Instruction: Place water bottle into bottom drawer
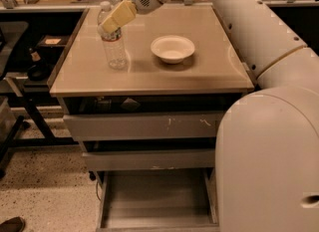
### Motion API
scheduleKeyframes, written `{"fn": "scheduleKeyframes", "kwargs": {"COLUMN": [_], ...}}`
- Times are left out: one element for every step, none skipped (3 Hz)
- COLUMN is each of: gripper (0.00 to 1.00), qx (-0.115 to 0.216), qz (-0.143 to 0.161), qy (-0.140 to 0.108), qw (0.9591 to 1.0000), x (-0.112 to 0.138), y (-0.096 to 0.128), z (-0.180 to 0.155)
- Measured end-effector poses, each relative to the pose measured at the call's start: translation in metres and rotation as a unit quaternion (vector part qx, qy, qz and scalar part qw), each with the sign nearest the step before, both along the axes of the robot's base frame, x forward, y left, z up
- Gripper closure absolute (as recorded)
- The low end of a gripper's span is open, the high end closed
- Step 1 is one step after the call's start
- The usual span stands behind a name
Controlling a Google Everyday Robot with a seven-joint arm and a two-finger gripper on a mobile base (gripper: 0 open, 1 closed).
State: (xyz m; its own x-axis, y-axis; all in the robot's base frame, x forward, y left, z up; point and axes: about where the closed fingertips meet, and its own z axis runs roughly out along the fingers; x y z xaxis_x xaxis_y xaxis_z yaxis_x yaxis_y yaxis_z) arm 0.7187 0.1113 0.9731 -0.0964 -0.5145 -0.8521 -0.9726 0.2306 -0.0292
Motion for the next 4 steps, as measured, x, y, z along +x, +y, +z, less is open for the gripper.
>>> {"fn": "scheduleKeyframes", "kwargs": {"gripper": [0.00,0.00,0.00,0.00], "qx": [-0.001,0.003,0.009,0.013], "qz": [0.001,-0.004,-0.008,-0.010], "qy": [0.000,0.023,0.041,0.054], "qw": [1.0000,0.9997,0.9991,0.9984], "x": [-0.001,0.008,0.016,0.021], "y": [0.001,0.004,0.009,0.012], "z": [0.000,-0.017,-0.031,-0.041]}}
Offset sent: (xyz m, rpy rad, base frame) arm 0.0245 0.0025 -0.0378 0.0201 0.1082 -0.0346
